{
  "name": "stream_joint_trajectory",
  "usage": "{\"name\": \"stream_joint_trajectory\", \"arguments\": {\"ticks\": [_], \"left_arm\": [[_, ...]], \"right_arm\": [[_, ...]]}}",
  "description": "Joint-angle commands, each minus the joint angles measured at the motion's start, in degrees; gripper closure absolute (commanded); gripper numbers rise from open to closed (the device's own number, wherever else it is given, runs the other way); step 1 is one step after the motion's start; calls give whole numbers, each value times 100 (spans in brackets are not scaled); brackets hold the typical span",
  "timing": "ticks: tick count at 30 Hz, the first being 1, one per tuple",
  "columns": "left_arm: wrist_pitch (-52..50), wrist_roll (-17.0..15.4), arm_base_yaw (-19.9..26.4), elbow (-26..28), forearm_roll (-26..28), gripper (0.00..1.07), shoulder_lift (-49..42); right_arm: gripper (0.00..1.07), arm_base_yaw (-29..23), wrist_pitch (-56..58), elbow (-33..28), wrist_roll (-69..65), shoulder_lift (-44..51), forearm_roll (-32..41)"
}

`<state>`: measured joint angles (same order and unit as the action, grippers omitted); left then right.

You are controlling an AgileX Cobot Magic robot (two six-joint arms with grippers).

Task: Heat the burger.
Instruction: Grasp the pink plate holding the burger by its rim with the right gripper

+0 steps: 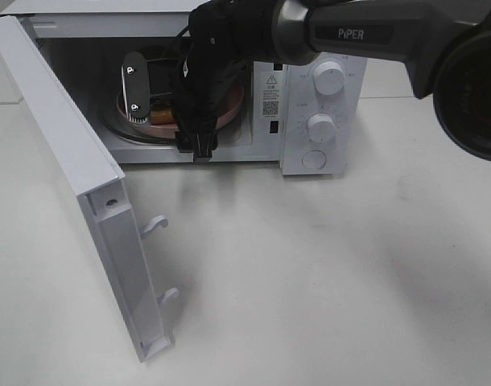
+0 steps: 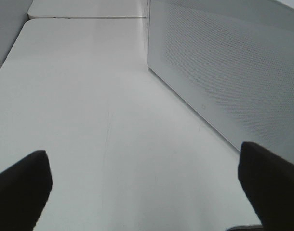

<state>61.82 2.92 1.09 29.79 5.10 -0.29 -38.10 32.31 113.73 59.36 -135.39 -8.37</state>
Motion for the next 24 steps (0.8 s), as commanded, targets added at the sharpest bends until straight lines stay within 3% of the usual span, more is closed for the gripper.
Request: {"name": "stream_joint_trajectory", "arguments": {"ticks": [1, 10, 15, 17, 18, 19, 20, 21, 22, 23, 24], "left_arm": [[-57, -34, 6, -23, -11, 9, -109], [-57, -34, 6, -23, -11, 9, -109], [-57, -34, 6, -23, -11, 9, -109], [-57, -34, 6, -23, -11, 9, -109], [-57, -34, 6, -23, -11, 9, -109], [-57, -34, 6, -23, -11, 9, -109], [-57, -34, 6, -23, -11, 9, -109], [-57, -34, 6, -23, -11, 9, -109], [-57, -34, 6, -23, -11, 9, -109], [-57, -34, 6, -23, -11, 9, -109], [-57, -34, 6, -23, -11, 9, -109]], "right_arm": [[28, 120, 6, 80, -52, -97, 29], [31, 275, -103, 189, -29, -292, 132], [40, 275, -120, 212, -23, -350, 183], [55, 275, -120, 212, 46, -361, 183], [55, 275, -120, 212, 46, -361, 183], [69, 275, -120, 212, 74, -361, 178], [69, 275, -120, 212, 74, -361, 178], [77, 275, -120, 212, 86, -361, 178], [95, 275, -120, 212, 97, -361, 178], [95, 275, -120, 212, 97, -361, 178], [103, 269, -126, 212, 120, -361, 178]]}}
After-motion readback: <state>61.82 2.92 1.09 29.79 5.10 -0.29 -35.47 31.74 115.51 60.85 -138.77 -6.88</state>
